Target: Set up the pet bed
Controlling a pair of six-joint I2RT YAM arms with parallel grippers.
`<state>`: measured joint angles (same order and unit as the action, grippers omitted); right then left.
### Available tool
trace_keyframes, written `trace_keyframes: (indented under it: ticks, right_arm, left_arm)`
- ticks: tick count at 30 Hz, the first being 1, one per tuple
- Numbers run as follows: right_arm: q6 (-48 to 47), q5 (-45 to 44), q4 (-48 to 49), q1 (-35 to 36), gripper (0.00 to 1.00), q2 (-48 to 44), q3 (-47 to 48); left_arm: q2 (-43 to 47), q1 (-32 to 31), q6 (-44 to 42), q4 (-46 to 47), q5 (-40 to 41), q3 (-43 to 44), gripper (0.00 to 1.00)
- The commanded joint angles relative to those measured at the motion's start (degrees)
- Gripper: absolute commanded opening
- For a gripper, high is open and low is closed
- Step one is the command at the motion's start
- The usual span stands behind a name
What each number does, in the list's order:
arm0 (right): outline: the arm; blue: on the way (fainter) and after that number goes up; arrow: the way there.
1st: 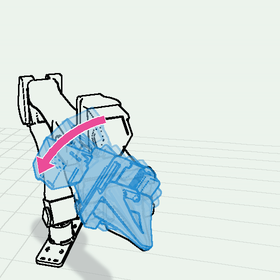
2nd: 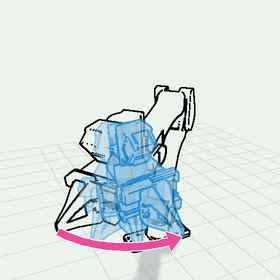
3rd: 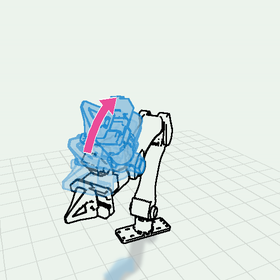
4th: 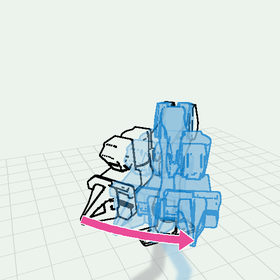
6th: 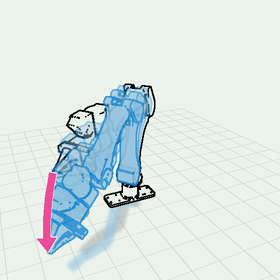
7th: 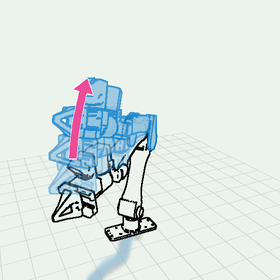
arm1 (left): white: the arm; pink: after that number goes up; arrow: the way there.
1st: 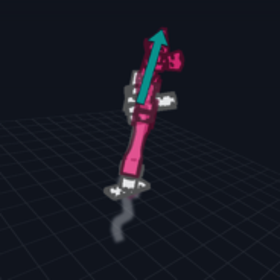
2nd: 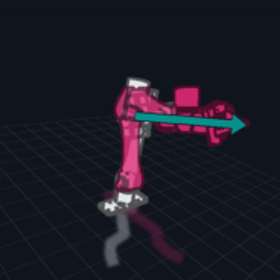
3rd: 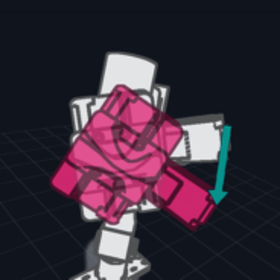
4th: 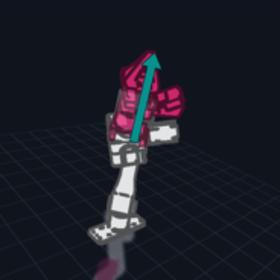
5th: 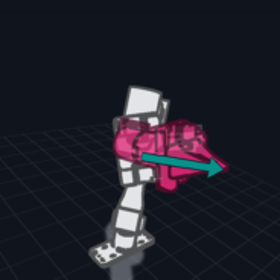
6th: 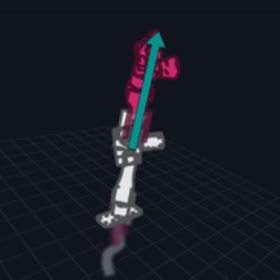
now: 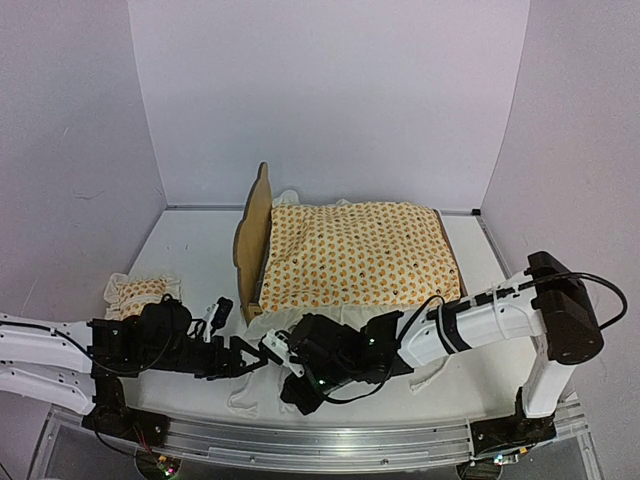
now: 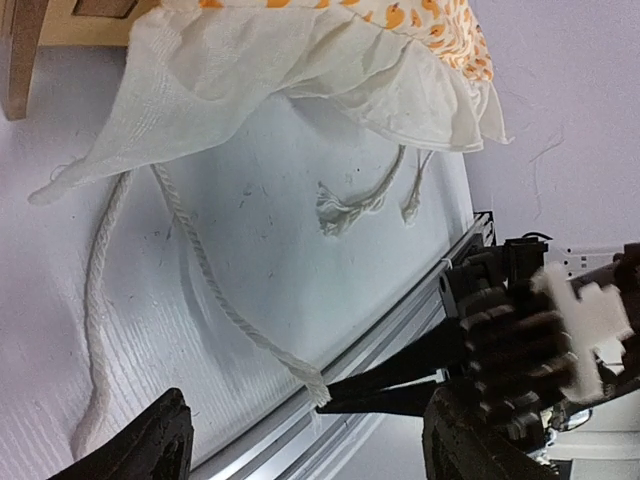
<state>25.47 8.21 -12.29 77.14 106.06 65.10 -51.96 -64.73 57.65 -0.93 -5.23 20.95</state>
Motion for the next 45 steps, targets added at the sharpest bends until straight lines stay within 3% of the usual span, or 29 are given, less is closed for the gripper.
trace_keyframes:
  ticks: [1, 12, 14, 20, 22, 24, 26, 29, 33, 39, 45]
  right_arm:
    - [-5.2, 2.87, 7.45, 0.08, 0.0, 0.28, 2.45]
    - [-9.81, 0.29, 14.01, 0.6, 0.0, 1.15, 2.29]
    - [-10.49, -0.59, 14.62, 0.89, 0.0, 1.64, 2.92]
    - [-10.35, -3.12, 13.0, 1.08, 0.0, 2.32, 4.79]
    - [-8.92, -3.96, 9.77, 1.08, 0.0, 2.51, 5.42]
    - [-7.87, -4.01, 5.98, 1.14, 0.06, 2.7, 5.98]
    - [-6.74, -4.32, 2.69, 1.17, 0.3, 3.5, 6.07]
    - [-7.24, -2.7, -1.44, 1.25, 0.53, 7.74, 9.38]
    - [-11.38, -3.0, -6.13, 2.39, 0.65, 12.78, 17.21]
    - [-16.83, -2.34, -9.17, 3.5, 0.7, 19.28, 26.17]
    - [-18.78, -3.5, -11.68, 4.31, 0.69, 24.14, 32.18]
  left_arm:
    - [-6.43, 4.66, 7.8, 7.57, -12.09, 1.64, 0.77]
    - [-16.09, 6.98, 9.87, 11.64, -21.48, 4.8, 0.73]
    - [-17.75, 6.99, 9.07, 12.12, -22.61, 5.5, 0.65]
    - [-14.83, 7.75, 6.69, 11.82, -19.92, 3.93, 0.16]
    - [-12.01, 8.11, 4.26, 7.27, -16.12, 4.13, 0.01]
    - [-9.35, 8.11, 0.01, -1.24, -10.49, 6.52, 0.0]
    - [-7.1, 8.13, -3.45, -10.2, -2.36, 10.13, 0.0]
    - [-4.56, 8.5, -5.47, -14.66, 2.58, 11.19, 0.0]
    - [-5.25, 9.35, -7.64, -17.12, 4.57, 13.06, 0.0]
    - [-8.97, 9.7, -12.13, -21.33, 10.89, 15.81, 0.0]
    - [-8.69, 10.23, -12.0, -21.92, 12.09, 14.26, 0.0]
